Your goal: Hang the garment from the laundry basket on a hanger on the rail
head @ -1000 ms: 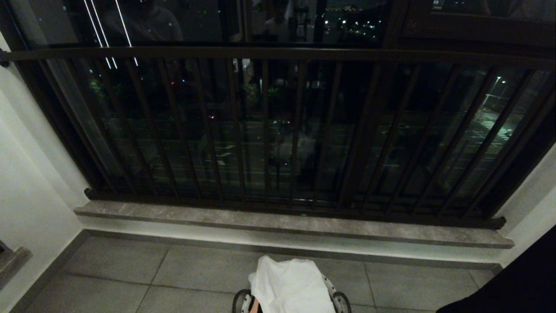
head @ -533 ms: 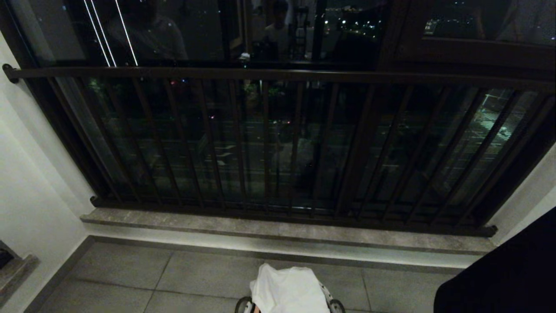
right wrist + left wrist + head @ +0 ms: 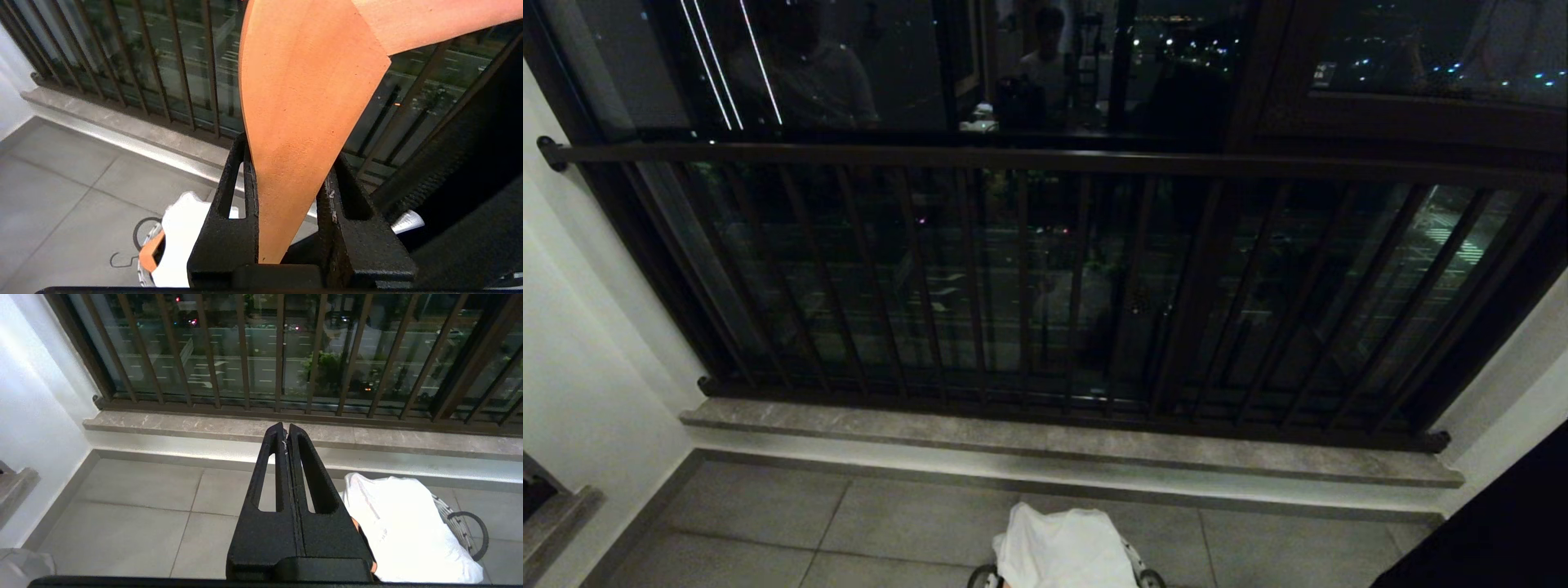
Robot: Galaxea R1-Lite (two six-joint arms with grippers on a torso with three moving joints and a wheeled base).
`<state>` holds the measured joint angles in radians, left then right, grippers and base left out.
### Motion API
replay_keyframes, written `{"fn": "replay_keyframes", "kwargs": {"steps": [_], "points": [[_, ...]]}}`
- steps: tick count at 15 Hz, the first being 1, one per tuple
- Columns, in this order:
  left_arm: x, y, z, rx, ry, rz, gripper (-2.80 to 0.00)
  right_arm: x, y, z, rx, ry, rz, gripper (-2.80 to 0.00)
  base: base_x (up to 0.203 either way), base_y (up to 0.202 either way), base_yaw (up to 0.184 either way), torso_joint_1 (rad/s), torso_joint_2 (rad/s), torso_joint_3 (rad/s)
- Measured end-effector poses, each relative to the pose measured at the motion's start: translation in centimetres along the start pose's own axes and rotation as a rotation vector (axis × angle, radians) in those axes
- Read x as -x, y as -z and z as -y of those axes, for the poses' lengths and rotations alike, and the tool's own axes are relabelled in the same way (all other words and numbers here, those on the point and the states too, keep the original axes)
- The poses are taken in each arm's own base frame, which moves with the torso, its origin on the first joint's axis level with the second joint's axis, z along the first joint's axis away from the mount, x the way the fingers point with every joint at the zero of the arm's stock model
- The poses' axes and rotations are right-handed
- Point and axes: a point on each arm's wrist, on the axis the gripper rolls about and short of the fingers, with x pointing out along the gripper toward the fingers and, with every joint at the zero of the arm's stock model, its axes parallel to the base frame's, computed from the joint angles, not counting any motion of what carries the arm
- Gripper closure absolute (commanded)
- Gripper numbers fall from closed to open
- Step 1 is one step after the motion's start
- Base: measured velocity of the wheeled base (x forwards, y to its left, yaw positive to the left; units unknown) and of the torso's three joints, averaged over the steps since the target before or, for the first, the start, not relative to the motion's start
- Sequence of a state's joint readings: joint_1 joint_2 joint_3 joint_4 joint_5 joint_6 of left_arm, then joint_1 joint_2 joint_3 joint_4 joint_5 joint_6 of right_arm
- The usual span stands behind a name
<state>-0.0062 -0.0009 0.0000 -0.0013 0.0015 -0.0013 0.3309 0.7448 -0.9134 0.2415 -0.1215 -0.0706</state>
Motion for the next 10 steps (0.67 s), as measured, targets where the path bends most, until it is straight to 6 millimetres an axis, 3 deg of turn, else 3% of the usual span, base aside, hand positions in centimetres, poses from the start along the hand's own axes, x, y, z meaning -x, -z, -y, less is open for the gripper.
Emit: {"fn": "replay_keyframes", "kwargs": {"steps": [6, 10], "points": [[0.00, 0.00, 0.00, -0.001, 0.000, 0.000, 0.00, 0.21, -0.01, 0.02, 0.009, -0.004, 0.011, 0.00, 0.000, 0.000, 0.000, 0.000, 0.00, 0.000], [0.00, 0.00, 0.00, -0.001, 0.000, 0.000, 0.00, 0.45, -0.16, 0.02, 0.008, -0.021, 0.025, 0.00, 0.005, 0.009, -0.105, 0.004, 0.00, 0.003]]}}
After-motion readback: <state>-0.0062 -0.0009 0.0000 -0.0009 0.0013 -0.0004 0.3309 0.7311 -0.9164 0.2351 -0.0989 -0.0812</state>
